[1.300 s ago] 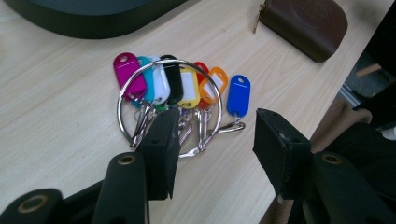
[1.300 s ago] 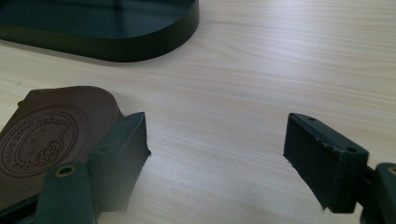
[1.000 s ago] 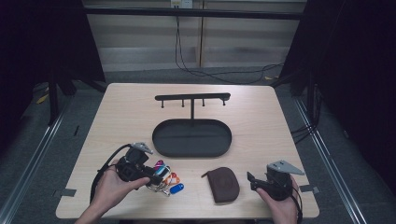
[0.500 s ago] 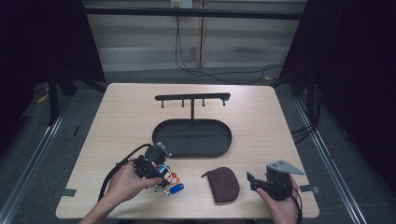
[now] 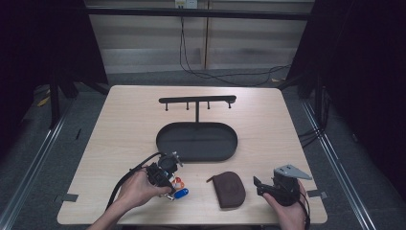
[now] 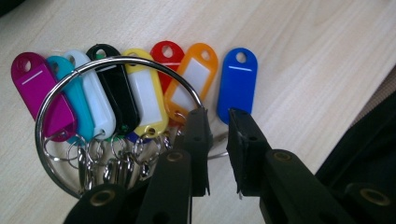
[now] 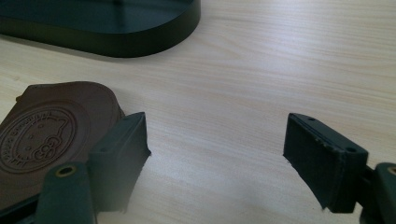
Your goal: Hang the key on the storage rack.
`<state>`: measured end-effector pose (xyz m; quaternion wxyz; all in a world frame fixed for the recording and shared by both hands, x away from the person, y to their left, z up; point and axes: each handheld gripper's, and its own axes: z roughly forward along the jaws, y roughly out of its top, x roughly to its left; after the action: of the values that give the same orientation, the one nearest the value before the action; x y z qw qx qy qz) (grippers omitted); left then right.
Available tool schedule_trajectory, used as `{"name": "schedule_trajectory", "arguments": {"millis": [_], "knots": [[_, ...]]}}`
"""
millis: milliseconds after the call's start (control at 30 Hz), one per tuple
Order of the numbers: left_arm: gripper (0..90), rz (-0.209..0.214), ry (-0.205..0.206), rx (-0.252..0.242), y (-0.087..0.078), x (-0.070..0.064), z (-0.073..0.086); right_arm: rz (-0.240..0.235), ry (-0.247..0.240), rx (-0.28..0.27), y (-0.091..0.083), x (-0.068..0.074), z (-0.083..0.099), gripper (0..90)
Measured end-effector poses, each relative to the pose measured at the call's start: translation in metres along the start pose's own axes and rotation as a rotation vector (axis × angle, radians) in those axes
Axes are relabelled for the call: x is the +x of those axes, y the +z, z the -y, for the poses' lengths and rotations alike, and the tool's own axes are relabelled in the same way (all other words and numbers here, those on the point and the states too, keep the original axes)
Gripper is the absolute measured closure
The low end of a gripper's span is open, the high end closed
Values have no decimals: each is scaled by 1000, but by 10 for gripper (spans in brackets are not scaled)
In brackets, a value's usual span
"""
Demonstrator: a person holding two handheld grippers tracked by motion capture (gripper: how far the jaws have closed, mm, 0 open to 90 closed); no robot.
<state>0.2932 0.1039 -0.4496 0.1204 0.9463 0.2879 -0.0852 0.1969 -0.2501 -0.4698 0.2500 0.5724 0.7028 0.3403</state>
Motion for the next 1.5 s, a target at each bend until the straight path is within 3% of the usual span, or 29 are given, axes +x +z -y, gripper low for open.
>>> {"name": "schedule_trajectory", "arguments": {"millis": [67, 133, 300, 567, 767, 1033, 1167, 1333, 1400, 1500], "knots": [[795, 23, -13, 0, 2, 4, -1, 0, -1, 1, 0, 0, 0, 221], [816, 12, -32, -10, 3, 5, -2, -1, 1, 2, 0, 0, 0, 220], [821, 32, -35, 25, 9, 10, -4, -1, 0, 1, 0, 0, 0, 220], [785, 26, -23, 57, 14, 7, -7, -1, 2, 1, 0, 0, 0, 220], [802, -14, -19, 78, 17, 2, -10, 0, 5, 2, 0, -1, 0, 220], [847, -129, 2, 121, 20, -11, -16, 2, 4, -8, -1, -1, 0, 221], [863, -144, 4, 146, 21, -12, -19, 0, 2, -4, 0, -1, 0, 221], [867, -123, 16, 181, 21, -9, -24, 0, 1, -3, 0, -1, 0, 221], [868, -103, 11, 174, 21, -7, -23, 0, 0, -2, 0, -1, 0, 221], [869, -95, 39, 167, 18, -7, -19, 0, 1, -3, 0, -1, 0, 221]]}}
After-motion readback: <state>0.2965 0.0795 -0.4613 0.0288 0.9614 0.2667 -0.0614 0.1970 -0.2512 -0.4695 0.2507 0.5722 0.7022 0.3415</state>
